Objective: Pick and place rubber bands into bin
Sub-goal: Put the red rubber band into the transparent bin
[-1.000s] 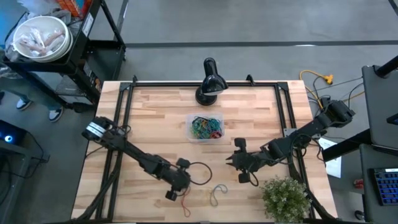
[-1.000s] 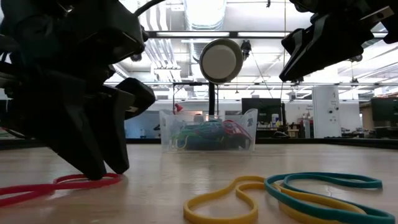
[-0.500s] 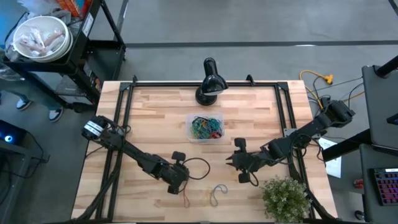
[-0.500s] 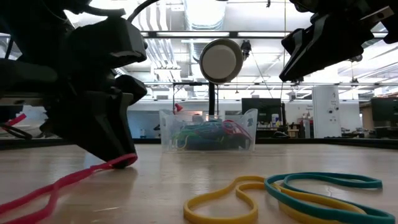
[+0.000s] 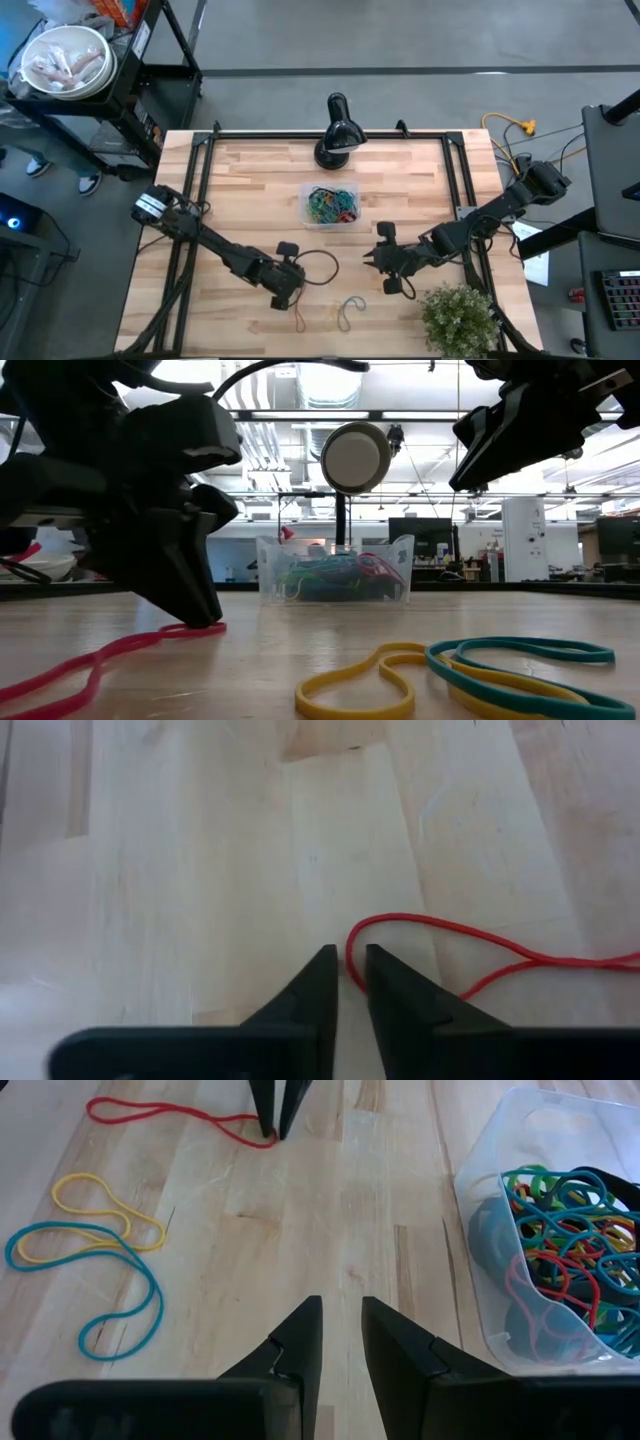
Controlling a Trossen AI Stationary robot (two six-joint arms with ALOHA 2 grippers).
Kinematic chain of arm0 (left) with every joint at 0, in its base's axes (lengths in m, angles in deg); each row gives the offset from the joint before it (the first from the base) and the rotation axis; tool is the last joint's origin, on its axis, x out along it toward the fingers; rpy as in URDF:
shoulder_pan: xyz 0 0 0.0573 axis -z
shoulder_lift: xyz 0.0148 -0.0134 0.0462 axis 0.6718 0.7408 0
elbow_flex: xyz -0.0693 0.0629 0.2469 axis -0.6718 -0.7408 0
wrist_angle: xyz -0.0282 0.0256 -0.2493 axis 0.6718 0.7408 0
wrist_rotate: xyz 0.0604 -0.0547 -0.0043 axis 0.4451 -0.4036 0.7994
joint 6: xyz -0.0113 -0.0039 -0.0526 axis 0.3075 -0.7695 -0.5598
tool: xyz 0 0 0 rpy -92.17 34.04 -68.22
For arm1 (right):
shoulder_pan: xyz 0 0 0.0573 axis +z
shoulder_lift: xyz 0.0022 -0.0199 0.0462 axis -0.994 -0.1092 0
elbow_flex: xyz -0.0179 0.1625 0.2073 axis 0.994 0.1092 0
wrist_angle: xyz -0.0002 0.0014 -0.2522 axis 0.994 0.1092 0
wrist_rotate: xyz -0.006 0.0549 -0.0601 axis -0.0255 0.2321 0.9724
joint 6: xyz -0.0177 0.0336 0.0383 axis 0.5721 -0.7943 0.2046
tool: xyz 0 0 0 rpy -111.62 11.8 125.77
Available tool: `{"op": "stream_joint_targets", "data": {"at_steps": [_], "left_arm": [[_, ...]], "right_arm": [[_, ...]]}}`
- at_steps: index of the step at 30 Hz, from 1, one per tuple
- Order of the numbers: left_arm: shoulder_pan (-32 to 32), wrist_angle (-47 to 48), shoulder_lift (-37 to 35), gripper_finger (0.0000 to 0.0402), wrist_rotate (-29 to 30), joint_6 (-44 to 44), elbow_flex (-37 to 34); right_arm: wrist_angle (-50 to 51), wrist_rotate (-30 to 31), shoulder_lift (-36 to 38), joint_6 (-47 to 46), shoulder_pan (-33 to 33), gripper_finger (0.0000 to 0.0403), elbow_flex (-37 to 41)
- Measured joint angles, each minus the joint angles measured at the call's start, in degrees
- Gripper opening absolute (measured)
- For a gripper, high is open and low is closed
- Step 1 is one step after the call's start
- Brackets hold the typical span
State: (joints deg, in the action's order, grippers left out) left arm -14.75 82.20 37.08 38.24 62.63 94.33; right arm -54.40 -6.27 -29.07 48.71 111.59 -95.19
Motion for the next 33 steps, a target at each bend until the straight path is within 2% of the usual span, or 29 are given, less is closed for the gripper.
{"op": "stream_joint_targets", "data": {"at_steps": [4, 10, 15, 19, 23, 33], "left_arm": [[-0.38, 1.31, 0.00, 0.0005, -1.08, -0.97, 0.07], [-0.59, 2.21, -0.53, 0.0001, -0.84, -1.70, 0.32], [-0.50, 2.45, -3.92, 0.0000, 0.42, -0.24, 0.37], [-0.54, 5.44, -7.67, 0.0000, 3.71, 1.27, -0.27], [-0.19, 4.36, -12.33, 0.0001, 7.19, 1.79, -0.26], [0.38, 3.69, -18.12, 0.0000, 12.54, 7.34, 0.31]], "right_arm": [[0.00, 0.00, 0.00, 0.00, 0.00, 0.0068, 0.00], [-0.02, 0.00, 0.00, 0.02, 0.00, 0.0068, 0.00], [-0.02, 0.00, 0.00, 0.06, 0.00, 0.0068, 0.00], [0.00, 0.00, 0.00, 0.15, 0.00, 0.0068, 0.00], [0.08, 0.00, 0.00, 0.06, 0.00, 0.0068, 0.02], [0.16, 0.00, 0.00, 0.06, 0.00, 0.0068, 0.04]]}}
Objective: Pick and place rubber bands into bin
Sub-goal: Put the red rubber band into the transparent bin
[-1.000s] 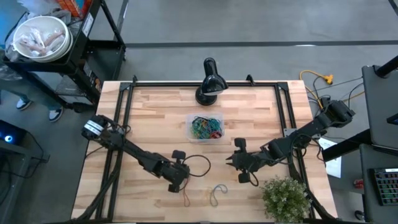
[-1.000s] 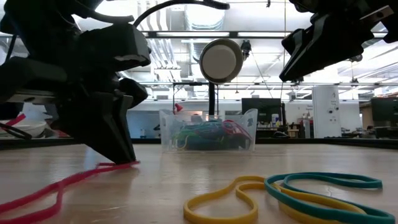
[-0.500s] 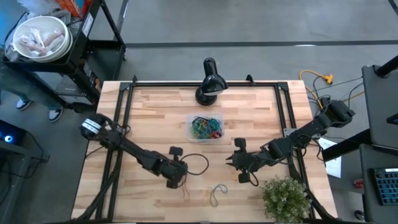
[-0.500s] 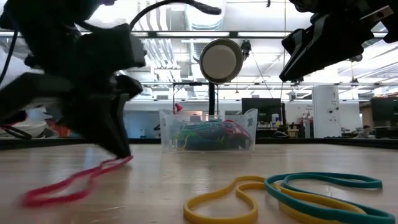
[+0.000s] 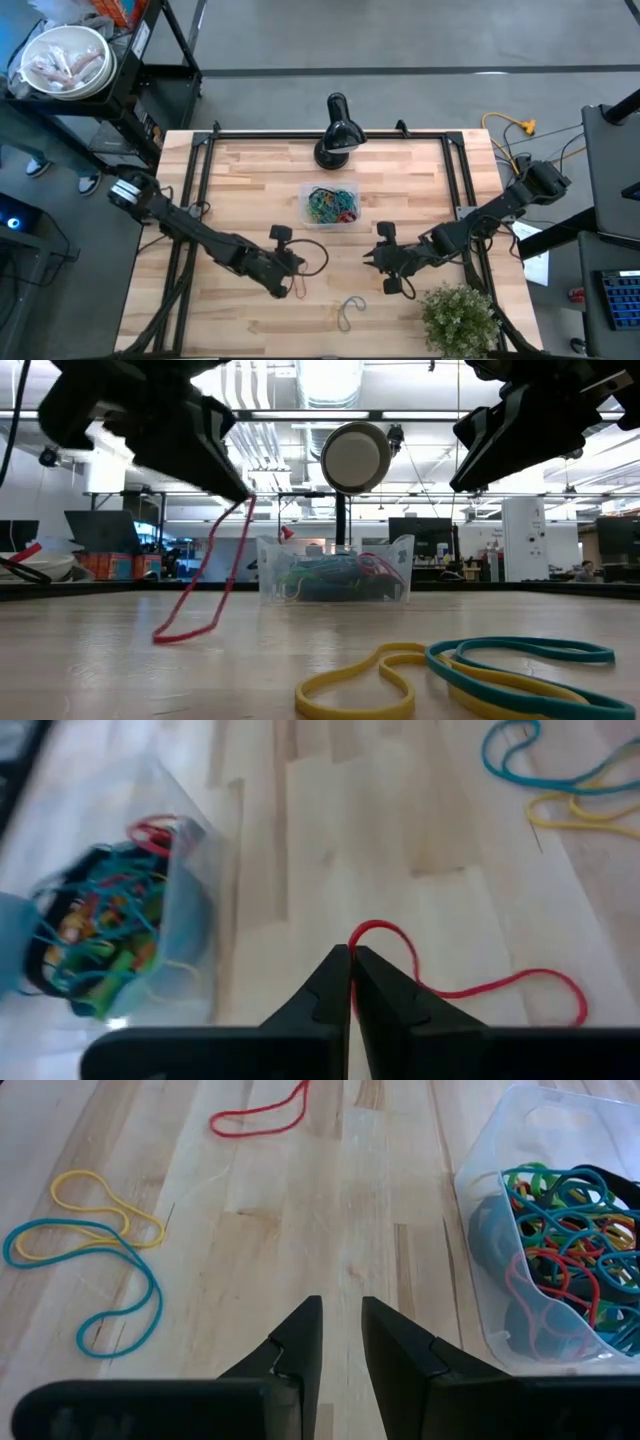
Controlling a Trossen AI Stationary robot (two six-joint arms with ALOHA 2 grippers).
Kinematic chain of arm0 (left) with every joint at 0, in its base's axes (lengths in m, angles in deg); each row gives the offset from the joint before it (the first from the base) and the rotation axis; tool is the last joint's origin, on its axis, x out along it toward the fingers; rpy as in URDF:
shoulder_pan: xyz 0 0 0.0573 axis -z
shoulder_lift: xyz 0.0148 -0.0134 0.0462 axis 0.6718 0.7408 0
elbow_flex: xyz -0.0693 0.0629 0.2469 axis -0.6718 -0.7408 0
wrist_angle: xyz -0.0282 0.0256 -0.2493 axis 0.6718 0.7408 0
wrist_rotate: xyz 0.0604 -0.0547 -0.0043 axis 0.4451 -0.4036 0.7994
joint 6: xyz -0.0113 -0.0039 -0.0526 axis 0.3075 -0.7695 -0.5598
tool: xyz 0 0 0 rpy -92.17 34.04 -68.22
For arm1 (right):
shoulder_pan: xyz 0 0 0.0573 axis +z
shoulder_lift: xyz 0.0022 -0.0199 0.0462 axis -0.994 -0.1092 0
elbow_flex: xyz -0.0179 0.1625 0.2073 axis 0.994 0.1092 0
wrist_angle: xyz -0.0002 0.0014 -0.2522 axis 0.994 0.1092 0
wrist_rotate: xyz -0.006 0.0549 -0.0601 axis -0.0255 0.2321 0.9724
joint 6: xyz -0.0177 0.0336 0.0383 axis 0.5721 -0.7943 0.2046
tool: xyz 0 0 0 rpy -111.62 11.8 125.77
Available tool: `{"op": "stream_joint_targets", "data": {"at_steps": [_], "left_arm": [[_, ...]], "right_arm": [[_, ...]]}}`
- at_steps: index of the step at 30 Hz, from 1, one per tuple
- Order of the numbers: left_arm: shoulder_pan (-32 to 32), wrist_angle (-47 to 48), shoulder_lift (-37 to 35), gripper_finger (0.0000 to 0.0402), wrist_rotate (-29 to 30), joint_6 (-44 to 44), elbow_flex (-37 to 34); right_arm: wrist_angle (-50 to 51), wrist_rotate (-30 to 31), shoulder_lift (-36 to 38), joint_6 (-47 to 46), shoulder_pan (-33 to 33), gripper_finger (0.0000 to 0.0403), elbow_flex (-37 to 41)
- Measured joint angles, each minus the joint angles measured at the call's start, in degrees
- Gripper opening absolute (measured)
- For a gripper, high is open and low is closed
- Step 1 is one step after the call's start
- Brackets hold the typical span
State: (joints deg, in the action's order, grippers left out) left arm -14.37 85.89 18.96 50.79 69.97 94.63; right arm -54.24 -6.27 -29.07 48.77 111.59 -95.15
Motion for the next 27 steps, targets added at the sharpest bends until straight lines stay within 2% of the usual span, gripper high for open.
{"op": "stream_joint_targets", "data": {"at_steps": [8, 27], "left_arm": [[0.60, -0.10, -0.94, 0.0000, 5.92, 4.76, 1.84], [-0.25, -0.74, -4.50, 0.0000, 17.96, 25.08, 9.96]], "right_arm": [[0.04, 0.00, 0.00, 0.04, 0.00, 0.0068, 0.00], [0.05, 0.00, 0.00, 0.11, 0.00, 0.0068, 0.00]]}}
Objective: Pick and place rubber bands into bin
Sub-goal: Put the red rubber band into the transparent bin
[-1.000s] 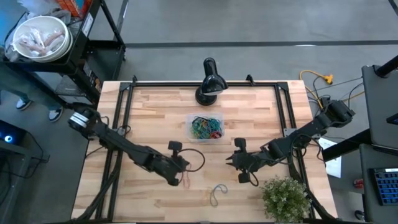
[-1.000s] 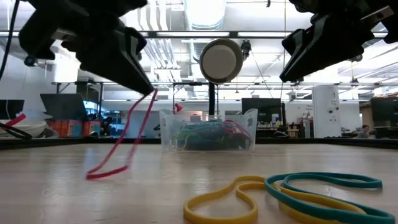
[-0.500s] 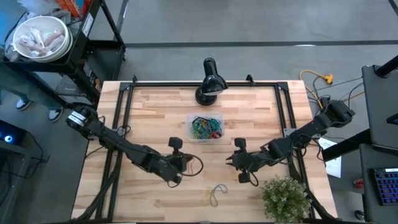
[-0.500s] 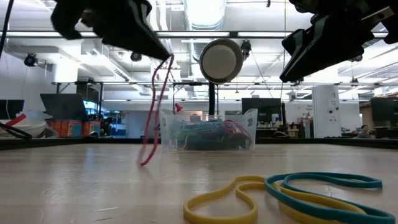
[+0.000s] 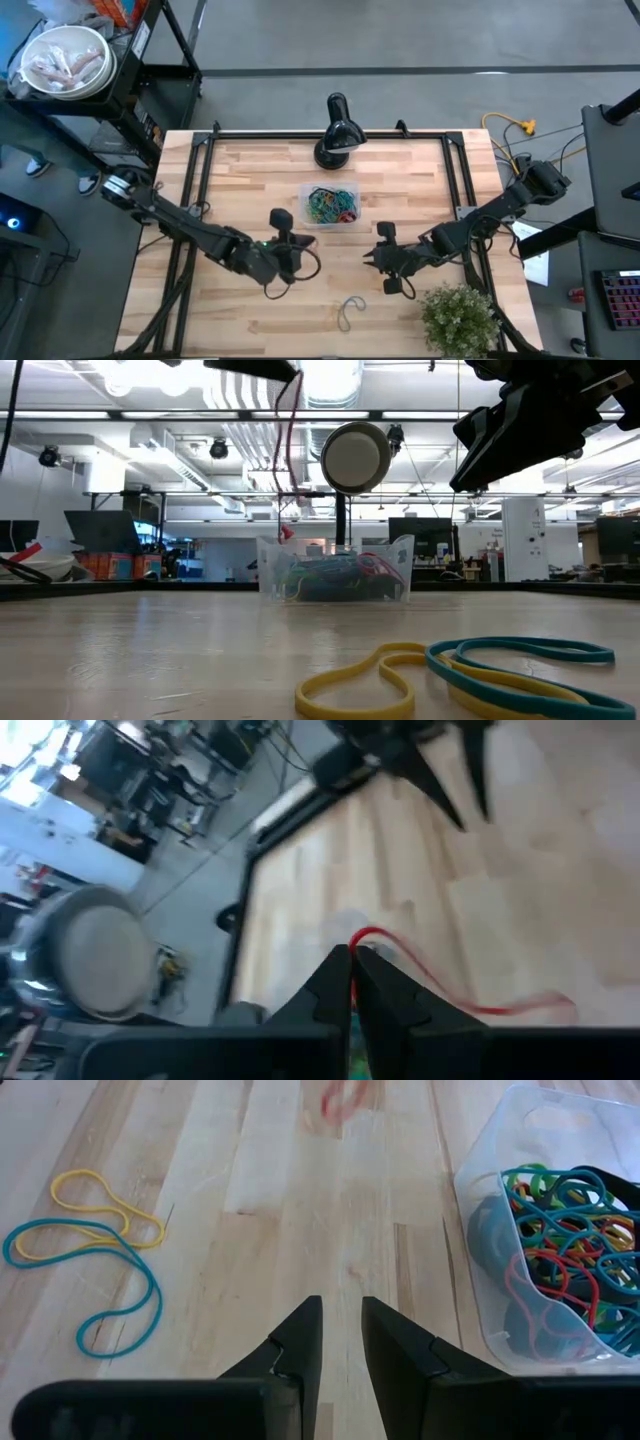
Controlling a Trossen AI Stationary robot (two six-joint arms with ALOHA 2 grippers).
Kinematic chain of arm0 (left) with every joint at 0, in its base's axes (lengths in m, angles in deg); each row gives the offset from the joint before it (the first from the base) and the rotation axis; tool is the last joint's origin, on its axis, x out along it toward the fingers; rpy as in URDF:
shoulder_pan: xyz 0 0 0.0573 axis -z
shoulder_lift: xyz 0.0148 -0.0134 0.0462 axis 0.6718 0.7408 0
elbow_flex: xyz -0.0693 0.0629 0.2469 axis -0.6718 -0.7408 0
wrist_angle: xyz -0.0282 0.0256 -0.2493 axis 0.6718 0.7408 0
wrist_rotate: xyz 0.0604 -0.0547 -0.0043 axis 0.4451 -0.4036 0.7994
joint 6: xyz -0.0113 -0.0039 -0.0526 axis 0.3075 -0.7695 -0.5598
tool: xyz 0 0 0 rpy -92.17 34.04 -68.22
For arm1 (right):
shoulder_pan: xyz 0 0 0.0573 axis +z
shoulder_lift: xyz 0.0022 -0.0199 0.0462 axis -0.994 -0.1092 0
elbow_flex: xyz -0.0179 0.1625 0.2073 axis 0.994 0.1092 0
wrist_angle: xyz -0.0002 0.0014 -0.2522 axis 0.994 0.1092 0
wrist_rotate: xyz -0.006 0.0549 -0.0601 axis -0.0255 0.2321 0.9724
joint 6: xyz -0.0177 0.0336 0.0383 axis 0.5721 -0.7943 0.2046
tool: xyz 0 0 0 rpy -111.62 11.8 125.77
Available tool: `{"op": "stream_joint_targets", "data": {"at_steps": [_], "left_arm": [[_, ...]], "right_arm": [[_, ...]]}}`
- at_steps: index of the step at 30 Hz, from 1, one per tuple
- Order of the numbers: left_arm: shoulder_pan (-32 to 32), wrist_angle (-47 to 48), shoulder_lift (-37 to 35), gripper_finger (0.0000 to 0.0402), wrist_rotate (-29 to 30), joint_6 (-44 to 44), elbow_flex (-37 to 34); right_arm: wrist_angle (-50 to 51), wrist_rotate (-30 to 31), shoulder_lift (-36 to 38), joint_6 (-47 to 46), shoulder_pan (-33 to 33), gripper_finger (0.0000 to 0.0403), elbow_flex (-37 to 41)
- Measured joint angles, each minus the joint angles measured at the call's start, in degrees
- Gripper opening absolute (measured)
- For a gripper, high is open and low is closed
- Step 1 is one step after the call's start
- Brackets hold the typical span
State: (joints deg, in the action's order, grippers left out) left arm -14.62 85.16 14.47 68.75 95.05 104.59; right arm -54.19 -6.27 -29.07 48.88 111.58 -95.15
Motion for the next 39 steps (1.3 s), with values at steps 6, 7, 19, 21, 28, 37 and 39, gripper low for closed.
{"op": "stream_joint_targets", "data": {"at_steps": [6, 7, 19, 21, 28, 37, 39], "left_arm": [[-3.60, -1.10, -2.55, 0.0000, 0.63, 4.96, 0.91], [-4.31, -1.31, -2.92, 0.0000, 0.61, 5.89, 0.91], [-16.10, -1.95, -2.76, 0.0000, -5.49, 8.34, 0.79], [-18.32, -1.71, -2.00, 0.0000, -6.95, 8.34, 0.73], [-24.55, -1.67, 1.51, 0.0000, -12.48, 8.30, 0.58], [-26.96, -1.60, 4.63, 0.0000, -15.76, 8.23, 0.54], [-26.96, -1.64, 4.63, 0.0000, -16.00, 8.07, 0.54]], "right_arm": [[-0.01, 0.00, 0.00, 0.00, 0.00, 0.0068, 0.00], [-0.01, 0.00, 0.00, 0.00, 0.00, 0.0068, 0.00], [-0.01, 0.00, 0.00, 0.12, -0.01, 0.0068, 0.00], [-0.03, 0.00, 0.00, 0.44, 0.00, 0.0068, 0.00], [-0.01, 0.00, 0.00, 0.48, 0.00, 0.0068, 0.02], [0.05, 0.00, 0.00, 0.50, 0.00, 0.0068, 0.19], [0.06, 0.00, 0.00, 0.50, 0.00, 0.0068, 0.22]]}}
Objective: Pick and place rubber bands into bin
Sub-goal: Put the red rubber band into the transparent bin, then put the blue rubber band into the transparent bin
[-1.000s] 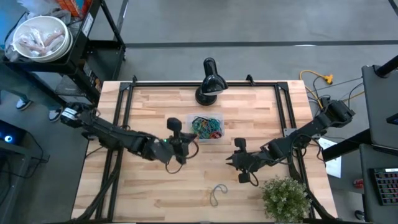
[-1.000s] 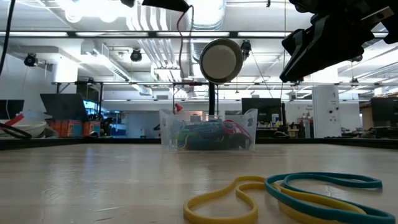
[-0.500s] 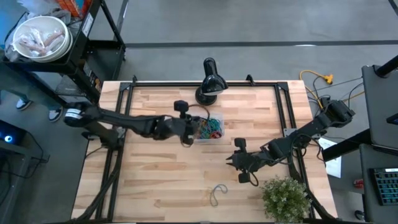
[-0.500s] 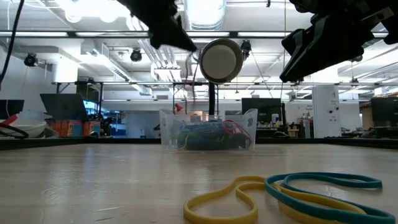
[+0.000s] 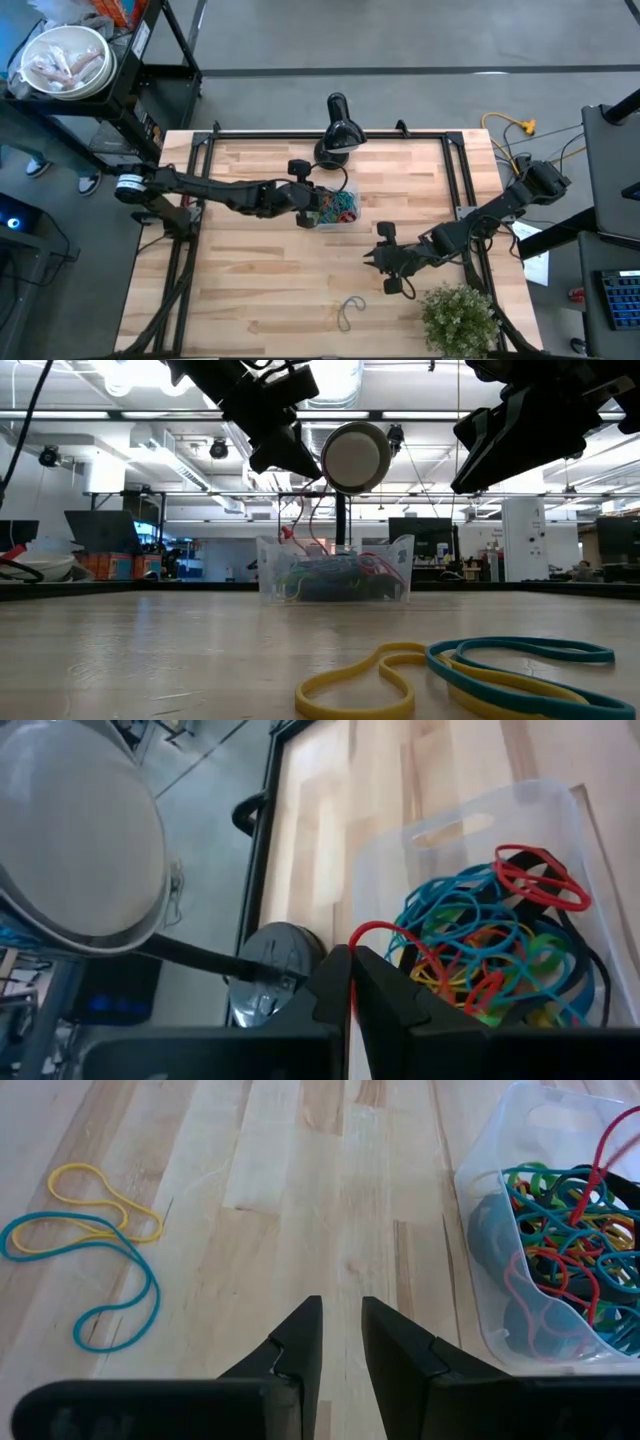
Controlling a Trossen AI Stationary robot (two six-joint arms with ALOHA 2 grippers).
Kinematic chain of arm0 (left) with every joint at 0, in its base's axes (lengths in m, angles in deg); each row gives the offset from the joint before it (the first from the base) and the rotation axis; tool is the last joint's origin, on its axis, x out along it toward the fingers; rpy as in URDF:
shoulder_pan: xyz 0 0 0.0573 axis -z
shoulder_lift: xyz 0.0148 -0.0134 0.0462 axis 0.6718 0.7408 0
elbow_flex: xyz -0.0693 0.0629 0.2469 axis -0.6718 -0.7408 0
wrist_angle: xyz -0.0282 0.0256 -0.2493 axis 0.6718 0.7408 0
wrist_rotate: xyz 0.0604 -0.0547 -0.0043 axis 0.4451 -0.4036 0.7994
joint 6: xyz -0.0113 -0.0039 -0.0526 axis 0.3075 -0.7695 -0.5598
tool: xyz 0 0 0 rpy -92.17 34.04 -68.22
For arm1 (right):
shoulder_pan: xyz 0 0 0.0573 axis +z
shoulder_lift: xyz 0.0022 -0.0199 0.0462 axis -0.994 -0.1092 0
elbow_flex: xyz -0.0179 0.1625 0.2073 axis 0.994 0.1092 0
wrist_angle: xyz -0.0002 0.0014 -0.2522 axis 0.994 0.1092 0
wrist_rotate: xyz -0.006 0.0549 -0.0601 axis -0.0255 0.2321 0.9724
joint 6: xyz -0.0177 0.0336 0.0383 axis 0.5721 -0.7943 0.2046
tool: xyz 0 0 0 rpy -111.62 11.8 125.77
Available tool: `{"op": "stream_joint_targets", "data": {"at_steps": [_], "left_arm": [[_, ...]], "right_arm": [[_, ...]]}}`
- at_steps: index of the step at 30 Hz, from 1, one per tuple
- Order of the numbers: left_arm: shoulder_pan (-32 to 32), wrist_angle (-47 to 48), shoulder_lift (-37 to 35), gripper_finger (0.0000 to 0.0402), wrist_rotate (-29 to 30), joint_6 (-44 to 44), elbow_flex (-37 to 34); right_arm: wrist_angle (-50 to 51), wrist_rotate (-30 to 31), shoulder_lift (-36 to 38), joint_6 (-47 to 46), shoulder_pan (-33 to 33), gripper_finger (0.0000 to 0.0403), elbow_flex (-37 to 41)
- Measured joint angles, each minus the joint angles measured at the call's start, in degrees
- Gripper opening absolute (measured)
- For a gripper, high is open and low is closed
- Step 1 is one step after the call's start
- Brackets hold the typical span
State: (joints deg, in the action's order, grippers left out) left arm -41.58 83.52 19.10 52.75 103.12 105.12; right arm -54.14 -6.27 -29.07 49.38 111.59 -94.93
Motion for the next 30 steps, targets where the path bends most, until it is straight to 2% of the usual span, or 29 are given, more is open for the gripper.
{"op": "stream_joint_targets", "data": {"at_steps": [8, 18, 22, 26, 30], "left_arm": [[-0.73, 1.31, 0.00, 0.0012, -1.38, -3.30, 0.00], [-0.46, 2.03, -0.11, 0.0126, -2.91, -5.78, -0.02], [2.68, 6.28, -1.00, 0.0144, -2.96, -9.37, -0.04], [7.70, 11.92, -2.21, 0.0146, -3.08, -14.69, -0.33], [13.57, 12.52, -3.08, 0.0146, -2.97, -18.32, -1.73]], "right_arm": [[-0.04, 0.00, 0.00, 0.00, 0.00, 0.0068, 0.04], [-0.22, -0.13, 0.00, -1.47, -0.01, 0.0068, 0.04], [-2.08, -3.64, 0.00, -3.40, 0.00, 0.0068, 0.48], [-10.13, -8.56, -0.40, -3.14, 0.00, 0.0068, 2.61], [-18.94, -12.34, -4.23, -0.95, 0.11, 0.0068, 3.96]]}}
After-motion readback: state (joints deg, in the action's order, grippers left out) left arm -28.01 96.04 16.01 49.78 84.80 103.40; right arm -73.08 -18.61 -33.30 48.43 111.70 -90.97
